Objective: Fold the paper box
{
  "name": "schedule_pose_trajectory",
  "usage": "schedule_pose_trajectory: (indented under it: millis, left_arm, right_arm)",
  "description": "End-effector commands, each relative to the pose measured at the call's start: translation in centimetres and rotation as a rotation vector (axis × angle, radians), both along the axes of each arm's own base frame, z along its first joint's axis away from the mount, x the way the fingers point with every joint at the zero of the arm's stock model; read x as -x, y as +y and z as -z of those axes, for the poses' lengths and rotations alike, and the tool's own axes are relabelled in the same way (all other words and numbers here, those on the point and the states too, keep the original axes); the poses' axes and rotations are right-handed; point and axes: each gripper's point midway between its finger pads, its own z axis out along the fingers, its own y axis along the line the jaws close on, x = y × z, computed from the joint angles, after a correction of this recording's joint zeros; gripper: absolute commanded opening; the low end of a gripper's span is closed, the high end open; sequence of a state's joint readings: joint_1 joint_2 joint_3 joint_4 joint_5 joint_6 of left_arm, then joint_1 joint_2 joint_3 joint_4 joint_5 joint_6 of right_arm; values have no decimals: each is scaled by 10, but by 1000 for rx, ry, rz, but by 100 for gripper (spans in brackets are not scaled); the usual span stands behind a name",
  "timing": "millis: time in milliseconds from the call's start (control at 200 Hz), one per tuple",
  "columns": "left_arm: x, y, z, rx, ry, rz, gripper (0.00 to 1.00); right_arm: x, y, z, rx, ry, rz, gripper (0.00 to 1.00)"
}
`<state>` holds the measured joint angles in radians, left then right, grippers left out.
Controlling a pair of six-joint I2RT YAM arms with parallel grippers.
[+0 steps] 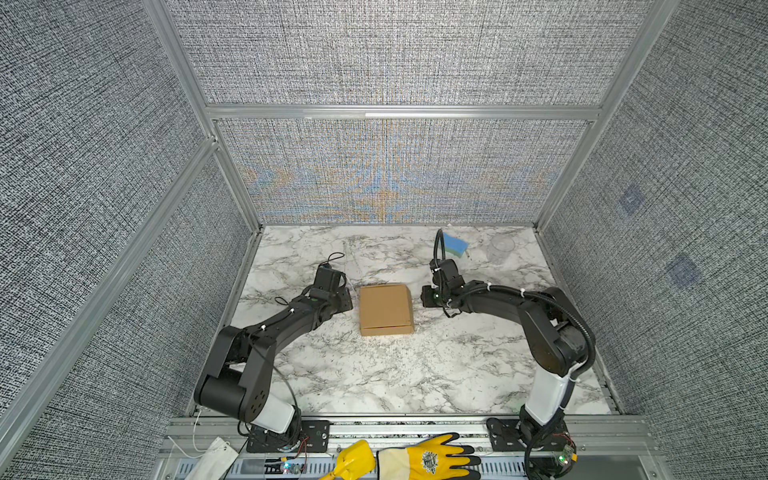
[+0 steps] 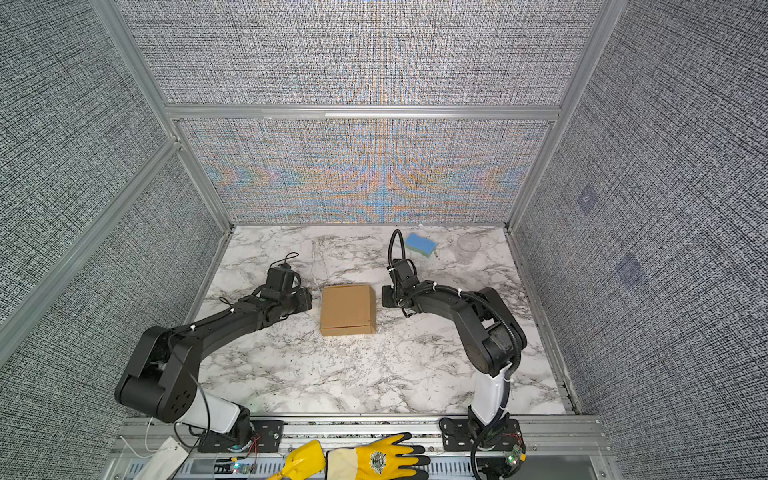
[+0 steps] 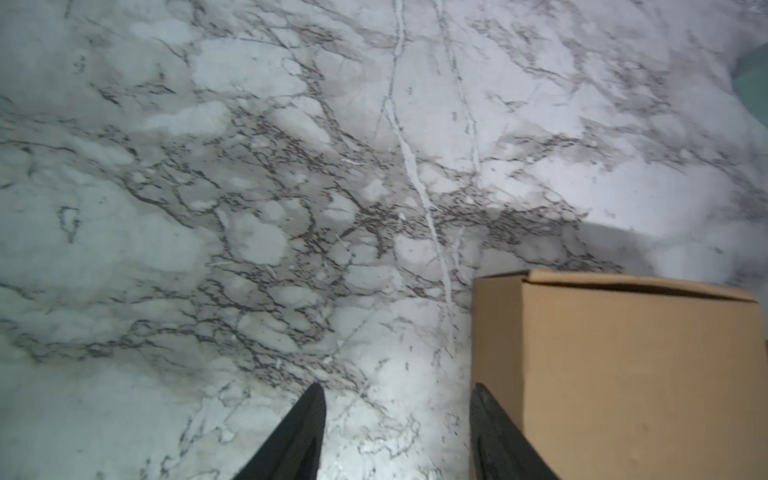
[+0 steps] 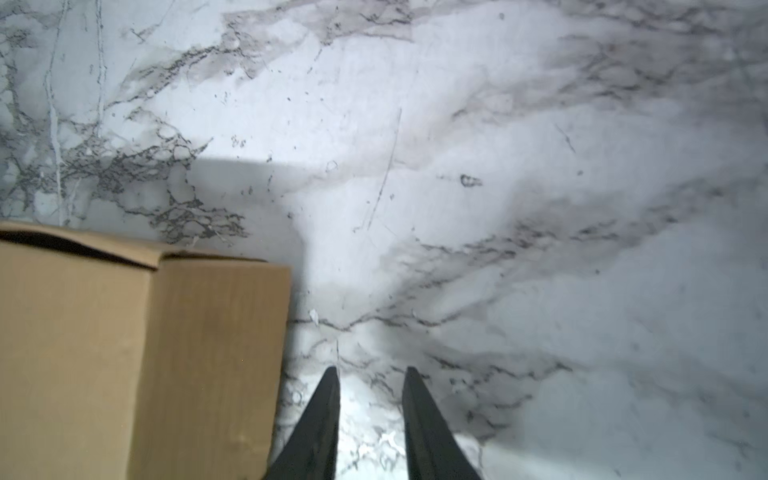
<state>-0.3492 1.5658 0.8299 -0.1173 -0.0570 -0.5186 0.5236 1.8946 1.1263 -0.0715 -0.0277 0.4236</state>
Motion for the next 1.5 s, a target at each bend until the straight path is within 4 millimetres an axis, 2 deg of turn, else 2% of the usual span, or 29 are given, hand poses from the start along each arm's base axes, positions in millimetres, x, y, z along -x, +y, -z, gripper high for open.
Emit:
schedule_pose_trajectory:
  millis: [0, 420, 570, 830, 1241, 1376, 1491]
  left_arm:
    - [-2, 7, 12, -51, 47, -2, 58]
    - [-26, -25, 45, -6, 130, 125, 57]
    - [-32, -38, 45, 20, 123, 162, 56]
    - [-33, -51, 42, 37, 110, 193, 56]
    - [-35, -74, 49, 48, 116, 230, 56]
    - [-35, -70, 47, 29, 116, 217, 56]
    - [-32, -57, 44, 2, 121, 189, 56]
  right_arm:
    - [-4, 2, 3, 5, 17, -4, 29]
    - [-13, 10, 17, 4, 35, -14, 30]
    - [-14, 17, 20, 11, 39, -28, 30]
    - [-14, 36, 24, 13, 48, -55, 30]
    - [-8, 57, 28, -44, 73, -80, 30]
    - [-7, 51, 29, -40, 78, -69, 29]
    - [-12, 31, 26, -37, 71, -28, 29]
